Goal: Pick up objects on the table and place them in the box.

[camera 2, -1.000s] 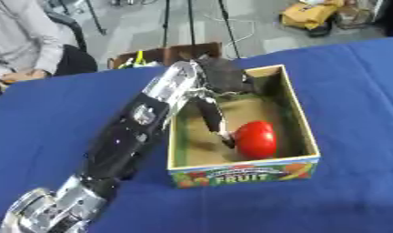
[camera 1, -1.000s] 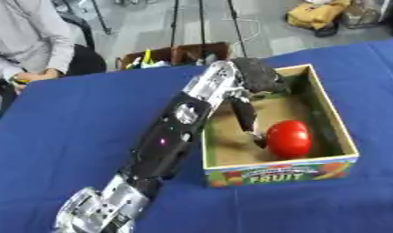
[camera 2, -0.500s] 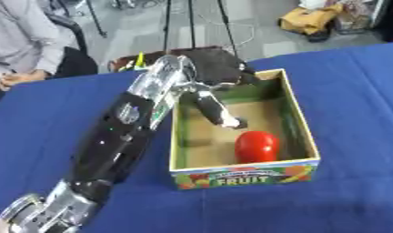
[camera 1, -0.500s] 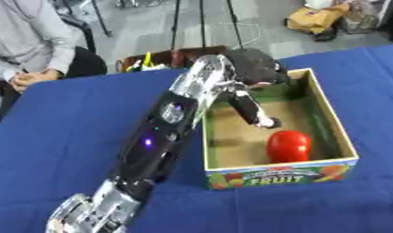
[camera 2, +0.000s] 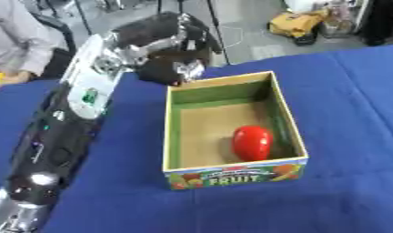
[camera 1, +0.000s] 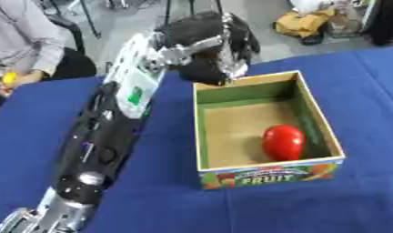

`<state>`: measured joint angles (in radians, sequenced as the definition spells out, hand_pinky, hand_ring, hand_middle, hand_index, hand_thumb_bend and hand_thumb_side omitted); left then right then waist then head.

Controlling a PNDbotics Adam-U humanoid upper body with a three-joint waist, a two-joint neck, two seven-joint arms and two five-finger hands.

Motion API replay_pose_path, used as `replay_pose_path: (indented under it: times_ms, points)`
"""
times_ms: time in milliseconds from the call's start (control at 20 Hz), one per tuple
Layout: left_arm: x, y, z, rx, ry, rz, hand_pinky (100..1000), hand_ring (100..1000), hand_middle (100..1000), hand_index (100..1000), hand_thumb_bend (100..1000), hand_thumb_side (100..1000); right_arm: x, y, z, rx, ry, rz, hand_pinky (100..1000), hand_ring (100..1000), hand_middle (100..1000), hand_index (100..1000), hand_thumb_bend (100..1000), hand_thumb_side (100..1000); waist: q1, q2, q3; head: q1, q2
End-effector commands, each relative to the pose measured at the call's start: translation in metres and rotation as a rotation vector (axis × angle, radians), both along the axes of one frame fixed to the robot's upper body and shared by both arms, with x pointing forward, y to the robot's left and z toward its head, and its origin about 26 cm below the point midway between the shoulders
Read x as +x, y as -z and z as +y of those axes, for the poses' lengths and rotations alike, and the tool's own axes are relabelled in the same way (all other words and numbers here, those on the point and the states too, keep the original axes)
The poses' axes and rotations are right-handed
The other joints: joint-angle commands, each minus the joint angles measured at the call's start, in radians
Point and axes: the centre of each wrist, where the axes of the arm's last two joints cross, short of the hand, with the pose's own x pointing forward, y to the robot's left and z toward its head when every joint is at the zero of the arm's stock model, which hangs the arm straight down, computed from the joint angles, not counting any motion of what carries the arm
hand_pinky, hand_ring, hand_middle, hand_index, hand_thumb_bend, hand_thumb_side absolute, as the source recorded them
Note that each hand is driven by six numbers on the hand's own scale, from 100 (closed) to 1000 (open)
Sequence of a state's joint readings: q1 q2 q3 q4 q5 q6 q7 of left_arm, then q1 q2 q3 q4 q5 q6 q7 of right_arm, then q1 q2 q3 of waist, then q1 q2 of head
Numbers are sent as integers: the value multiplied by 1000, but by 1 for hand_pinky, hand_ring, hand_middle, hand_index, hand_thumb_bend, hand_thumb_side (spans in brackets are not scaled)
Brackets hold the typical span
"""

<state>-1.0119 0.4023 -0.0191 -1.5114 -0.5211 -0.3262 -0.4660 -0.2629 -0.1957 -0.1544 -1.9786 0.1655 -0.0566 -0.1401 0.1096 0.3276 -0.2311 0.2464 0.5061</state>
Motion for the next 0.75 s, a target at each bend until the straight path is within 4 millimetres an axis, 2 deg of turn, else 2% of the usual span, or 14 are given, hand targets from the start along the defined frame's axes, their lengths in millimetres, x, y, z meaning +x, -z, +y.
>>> replay_pose_path:
  times_ms: [50, 300, 450, 650, 750]
  points:
    - [-24, -23, 24, -219, 22, -40, 391, 541, 480, 676, 100, 837, -3, -7, -3, -7, 15, -32, 207, 100, 215, 395, 100, 723, -16, -23, 8, -14, 6]
    - [-50, -15, 48, -508, 34, -46, 310, 476, 416, 598, 100, 790, -4, -6, -5, 1, 33, -35, 207, 100, 216, 395, 100, 727, -31, -24, 35, -38, 10]
    - [-65, -5, 60, -654, 53, -43, 284, 454, 405, 581, 100, 767, -5, -5, -7, 7, 43, -37, 207, 100, 218, 395, 100, 729, -40, -24, 49, -52, 11]
    - [-83, 16, 75, -822, 74, -40, 248, 416, 398, 570, 100, 762, -6, -4, -9, 17, 61, -43, 208, 100, 220, 395, 100, 730, -51, -25, 68, -67, 14]
    - [-91, 30, 81, -916, 77, -43, 251, 410, 397, 569, 100, 788, -6, -3, -10, 25, 72, -46, 207, 100, 220, 395, 100, 731, -59, -26, 80, -76, 15]
